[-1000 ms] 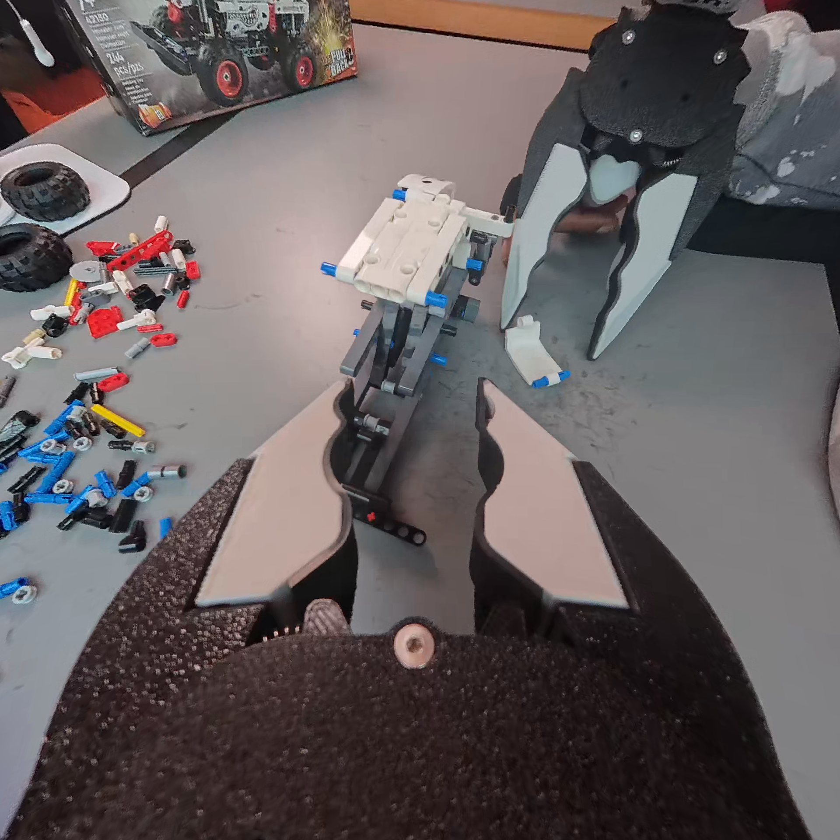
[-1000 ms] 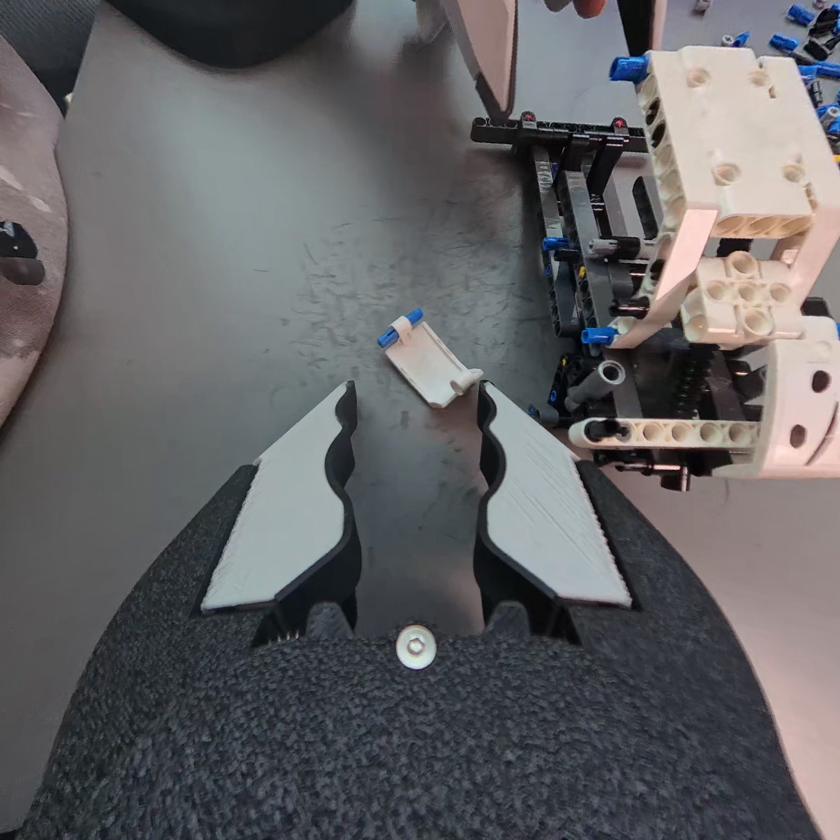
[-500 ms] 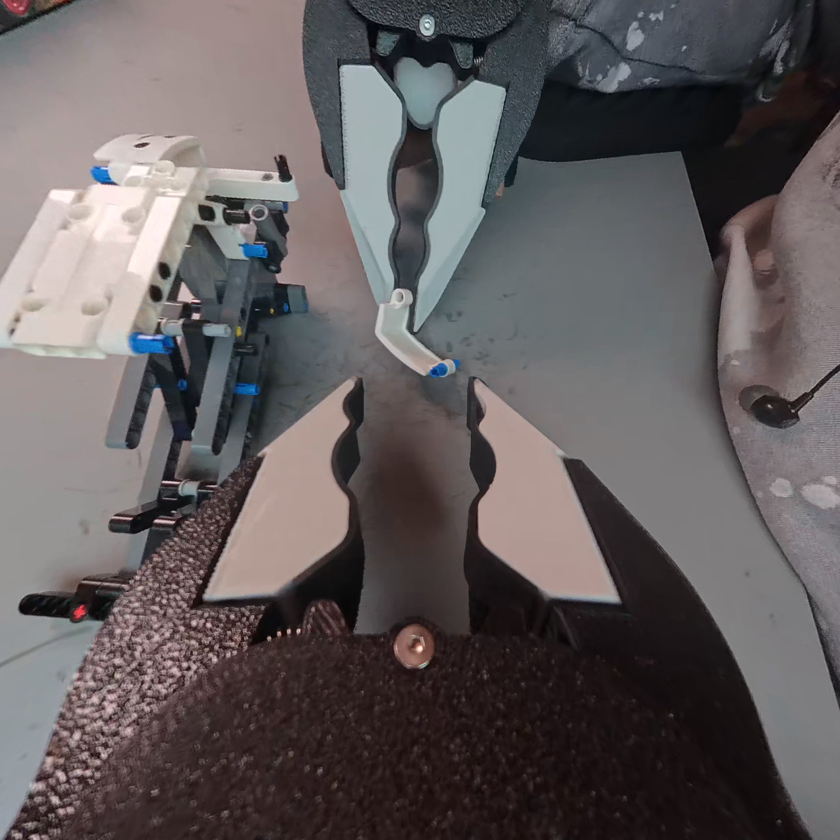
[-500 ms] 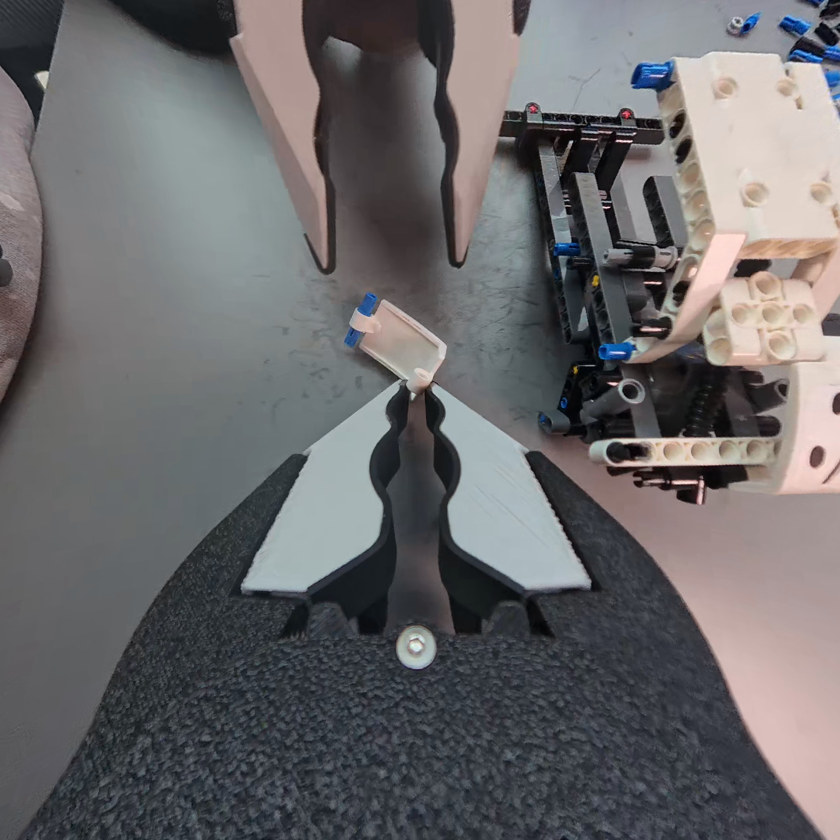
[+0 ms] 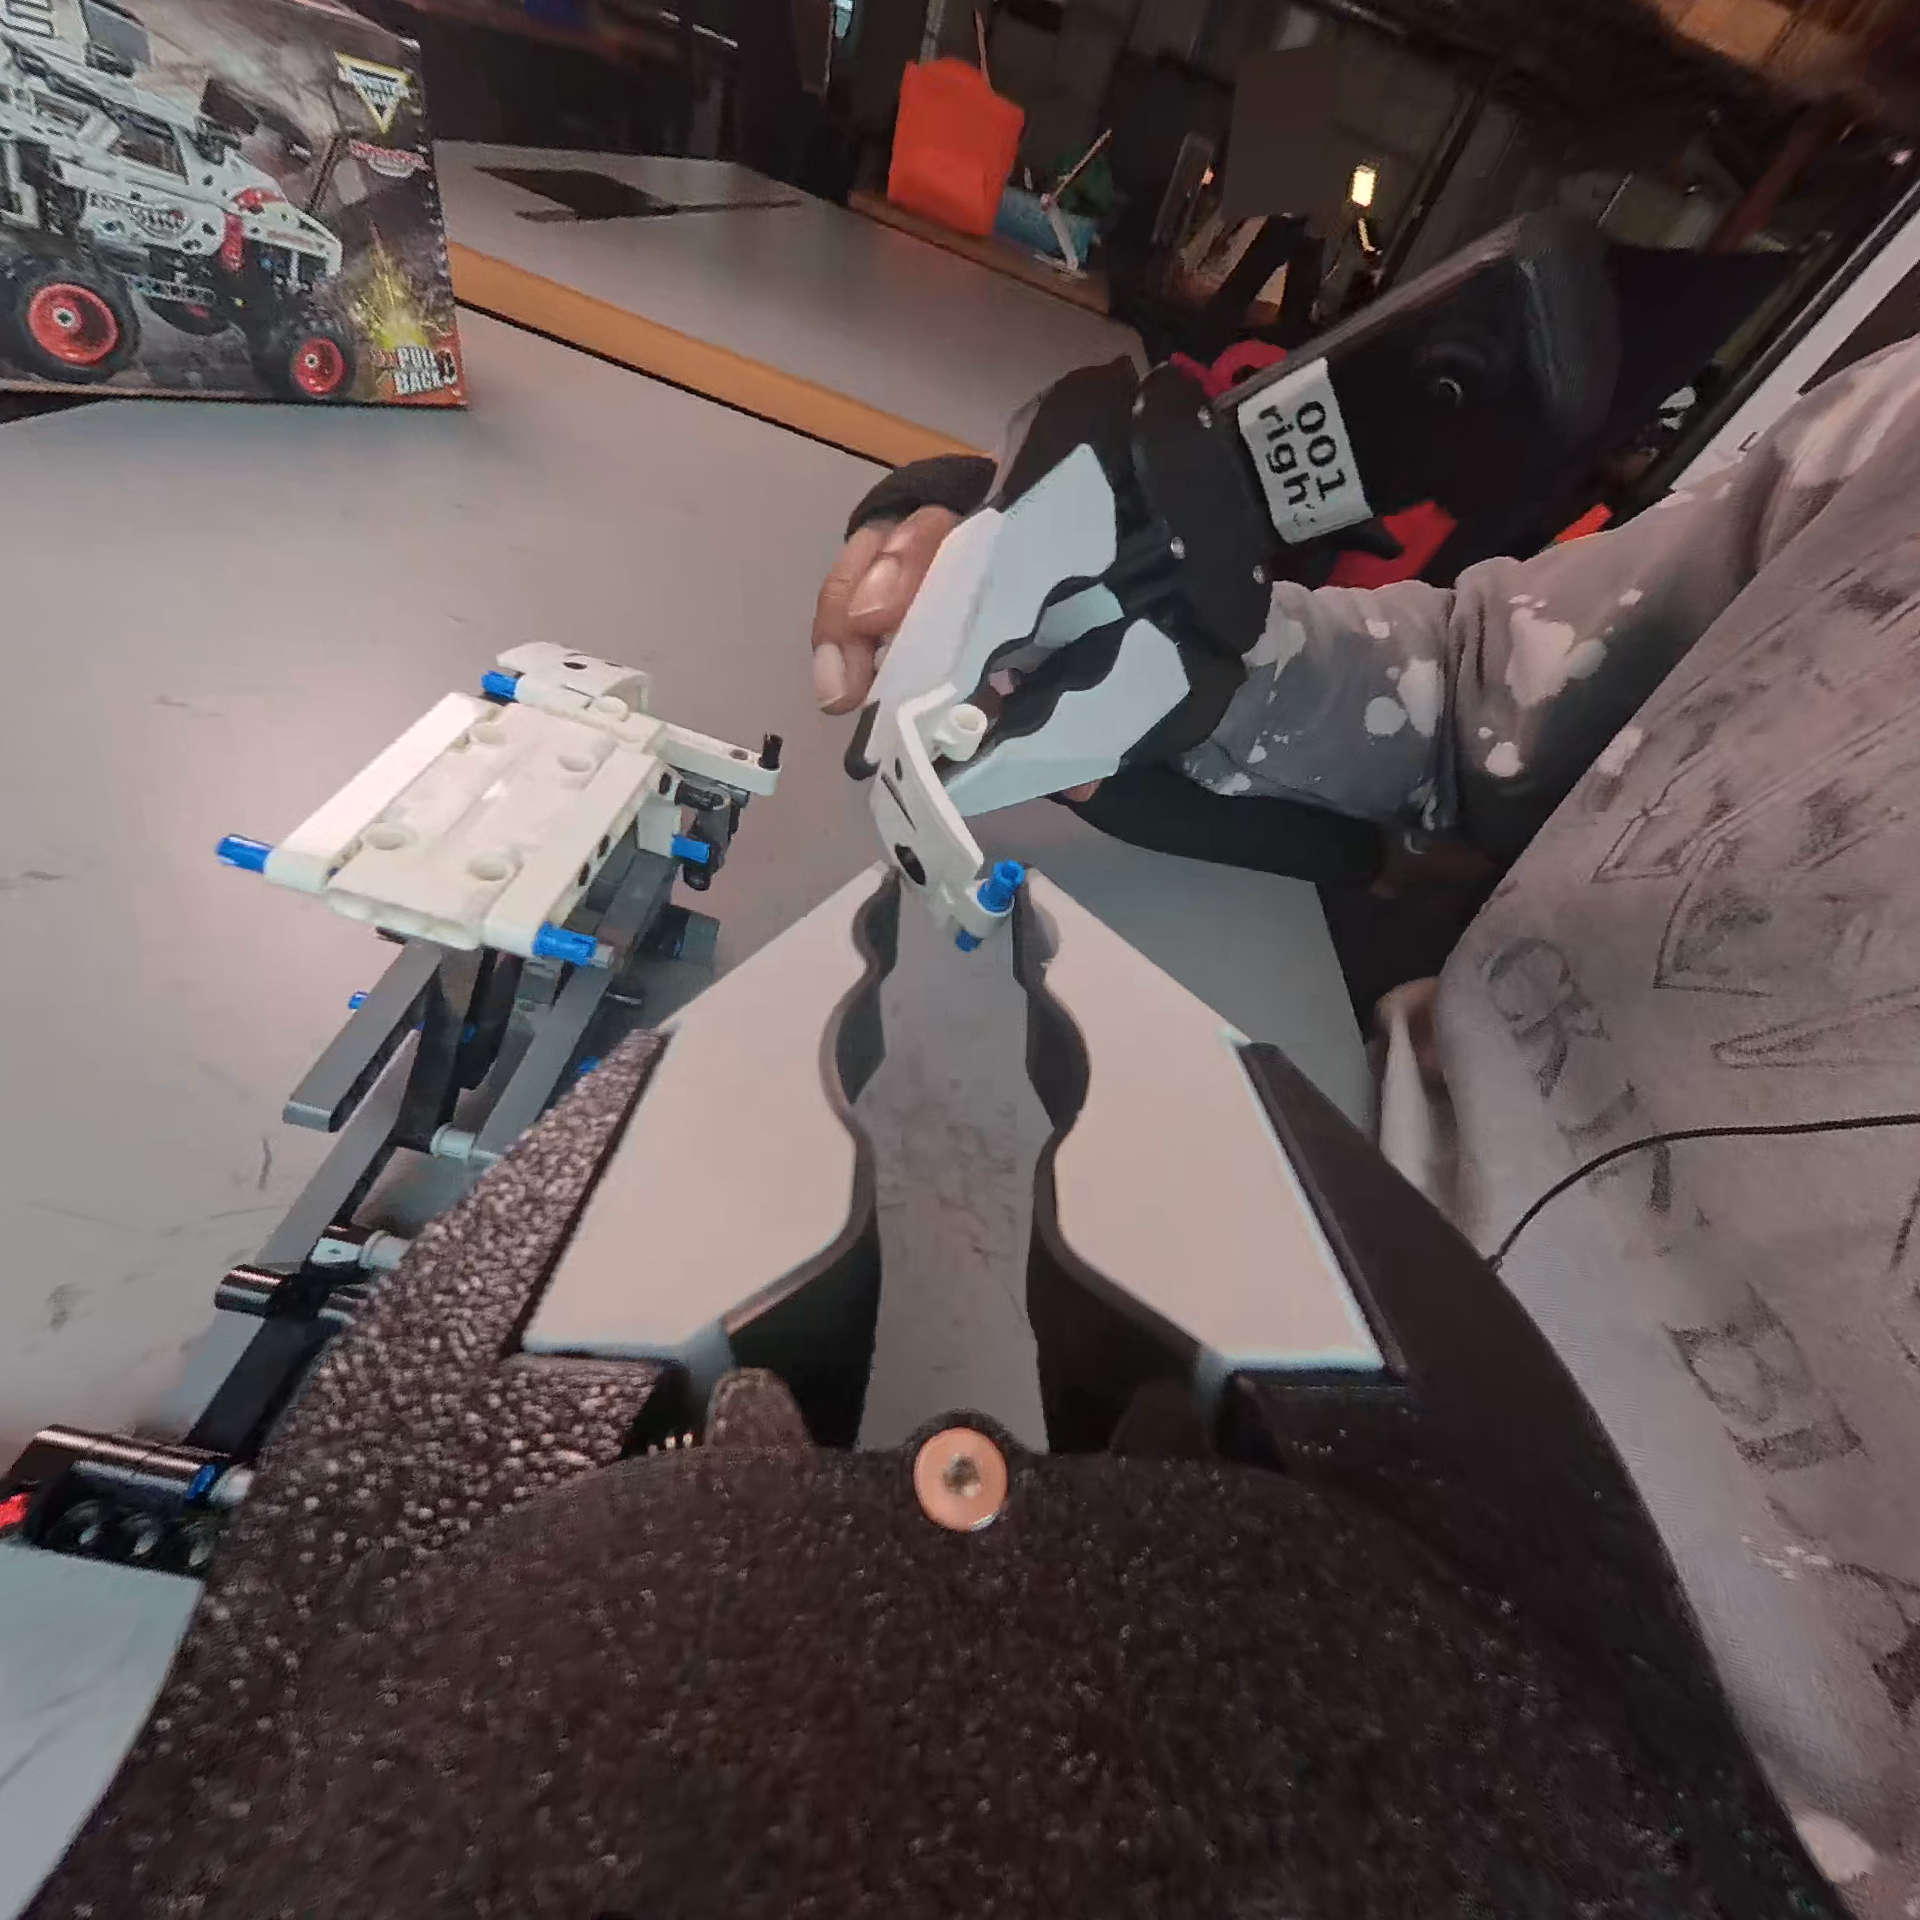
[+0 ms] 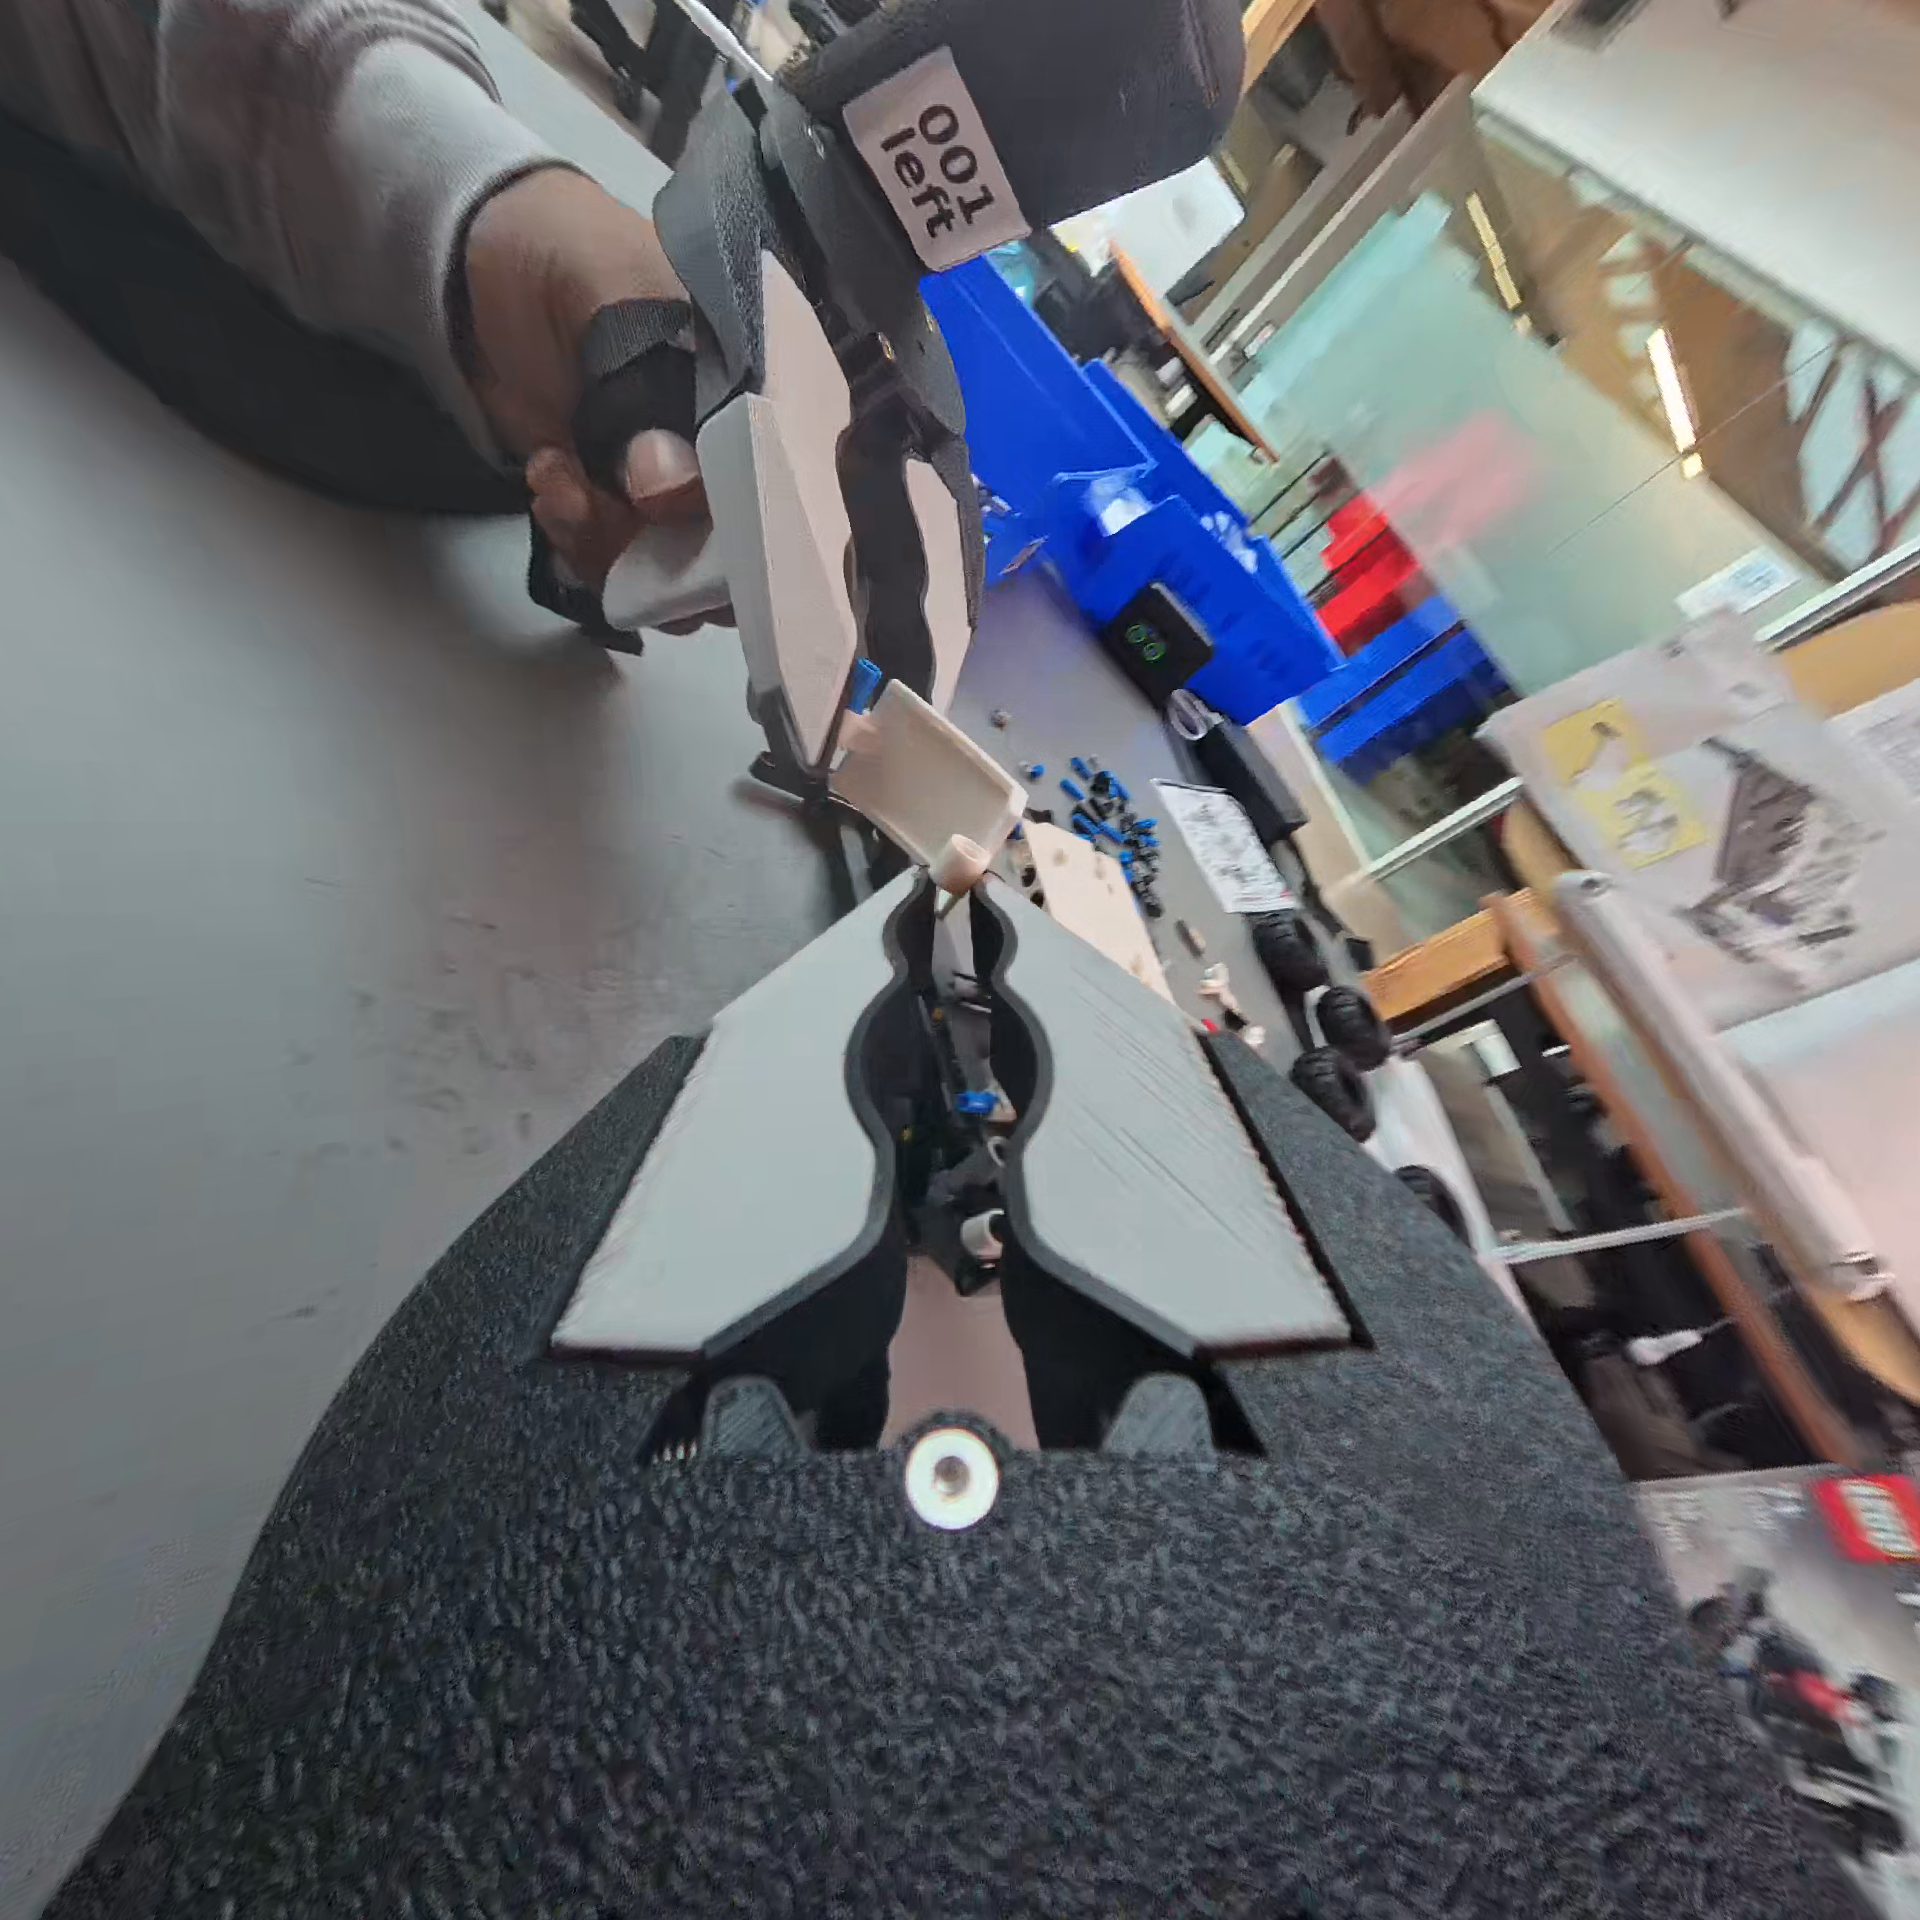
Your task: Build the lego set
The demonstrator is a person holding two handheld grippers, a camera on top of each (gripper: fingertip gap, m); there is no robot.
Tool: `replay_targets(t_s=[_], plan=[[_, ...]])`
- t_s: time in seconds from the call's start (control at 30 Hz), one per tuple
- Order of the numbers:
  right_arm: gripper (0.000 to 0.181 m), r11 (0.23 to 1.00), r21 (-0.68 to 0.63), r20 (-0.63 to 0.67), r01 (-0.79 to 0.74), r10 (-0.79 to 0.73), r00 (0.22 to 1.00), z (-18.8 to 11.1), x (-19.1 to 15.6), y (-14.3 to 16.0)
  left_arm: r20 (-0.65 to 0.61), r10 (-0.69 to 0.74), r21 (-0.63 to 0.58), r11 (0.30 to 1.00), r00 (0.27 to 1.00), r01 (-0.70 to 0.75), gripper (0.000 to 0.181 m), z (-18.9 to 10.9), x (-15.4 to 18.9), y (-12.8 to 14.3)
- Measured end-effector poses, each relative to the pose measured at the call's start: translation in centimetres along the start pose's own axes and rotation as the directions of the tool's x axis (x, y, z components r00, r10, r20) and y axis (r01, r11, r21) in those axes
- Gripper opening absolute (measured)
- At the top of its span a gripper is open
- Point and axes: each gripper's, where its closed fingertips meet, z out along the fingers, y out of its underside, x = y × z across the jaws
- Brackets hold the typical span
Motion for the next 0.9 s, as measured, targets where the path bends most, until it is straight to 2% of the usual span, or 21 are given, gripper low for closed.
replay_targets(t_s=[0.07, 0.13, 0.2, 0.27, 0.33, 0.37, 0.43, 0.53, 0.6, 0.63, 0.67, 0.73, 0.8, 0.87, 0.9], plan=[[0.006, 0.994, 0.01, -0.066, 0.112, -0.112, 0.992, -0.2, 0.5, -0.3, 0.096, 0.152, -0.029, 0.988, 0.984, -0.15, 0.013, -0.2, -0.6, 0.0], [0.007, 0.996, 0.028, -0.051, 0.085, -0.083, 0.995, -0.3, 0.4, -0.5, 0.199, 0.39, -0.111, 0.921, 0.899, -0.375, 0.01, -0.4, -1.2, 0.1], [0.018, 0.992, 0.042, 0.056, -0.116, 0.114, 0.992, -0.3, -0.2, -0.4, 0.265, 0.6, -0.212, 0.8, 0.755, -0.561, 0.008, -0.8, -1.7, 0.2], [0.034, 0.931, 0.015, 0.196, -0.365, 0.356, 0.914, -0.7, -0.8, -0.1, 0.286, 0.726, -0.292, 0.687, 0.625, -0.665, 0.007, -1.0, -1.8, 0.4], [0.046, 0.832, -0.037, 0.312, -0.554, 0.537, 0.784, -1.1, -1.4, -0.2, 0.295, 0.804, -0.353, 0.593, 0.516, -0.724, 0.007, -1.0, -1.9, 0.5], [0.046, 0.779, -0.07, 0.348, -0.622, 0.604, 0.717, -1.2, -1.6, -0.3, 0.297, 0.833, -0.379, 0.551, 0.467, -0.743, 0.007, -1.0, -1.9, 0.5], [0.049, 0.707, -0.137, 0.397, -0.693, 0.681, 0.616, -1.2, -2.3, -0.4, 0.293, 0.879, -0.429, 0.472, 0.375, -0.77, 0.007, -0.9, -2.0, 0.5], [0.044, 0.668, -0.167, 0.404, -0.725, 0.717, 0.568, -0.9, -2.9, -0.7, 0.271, 0.935, -0.509, 0.341, 0.229, -0.79, 0.007, -0.6, -2.2, 0.6], [0.027, 0.677, -0.17, 0.355, -0.716, 0.72, 0.596, -0.5, -2.6, -0.1, 0.259, 0.945, -0.531, 0.314, 0.202, -0.787, 0.007, -0.4, -2.3, 0.8], [0.027, 0.7, -0.157, 0.351, -0.697, 0.699, 0.623, -0.5, -2.6, -0.1, 0.256, 0.941, -0.521, 0.327, 0.221, -0.788, 0.008, -0.3, -2.3, 1.0], [0.026, 0.727, -0.139, 0.353, -0.672, 0.671, 0.652, -0.7, -2.5, -0.1, 0.261, 0.925, -0.484, 0.374, 0.277, -0.791, 0.01, -0.2, -2.1, 1.1], [0.026, 0.804, -0.124, 0.32, -0.581, 0.587, 0.744, -1.0, -2.2, 0.5, 0.266, 0.833, -0.371, 0.552, 0.484, -0.746, 0.025, 0.0, -1.7, 1.2], [0.026, 0.897, -0.077, 0.288, -0.436, 0.439, 0.851, -1.7, -1.8, 0.8, 0.253, 0.658, -0.241, 0.753, 0.709, -0.613, 0.042, -0.2, -1.5, 0.8], [0.026, 0.933, -0.039, 0.27, -0.358, 0.355, 0.895, -2.5, -1.4, 0.8, 0.199, 0.436, -0.103, 0.9, 0.878, -0.423, 0.043, -0.5, -1.0, -0.3], [0.026, 0.946, -0.034, 0.265, -0.321, 0.318, 0.91, -2.8, -1.4, 1.0, 0.166, 0.326, -0.063, 0.945, 0.93, -0.32, 0.044, -0.5, -1.0, -0.7]])
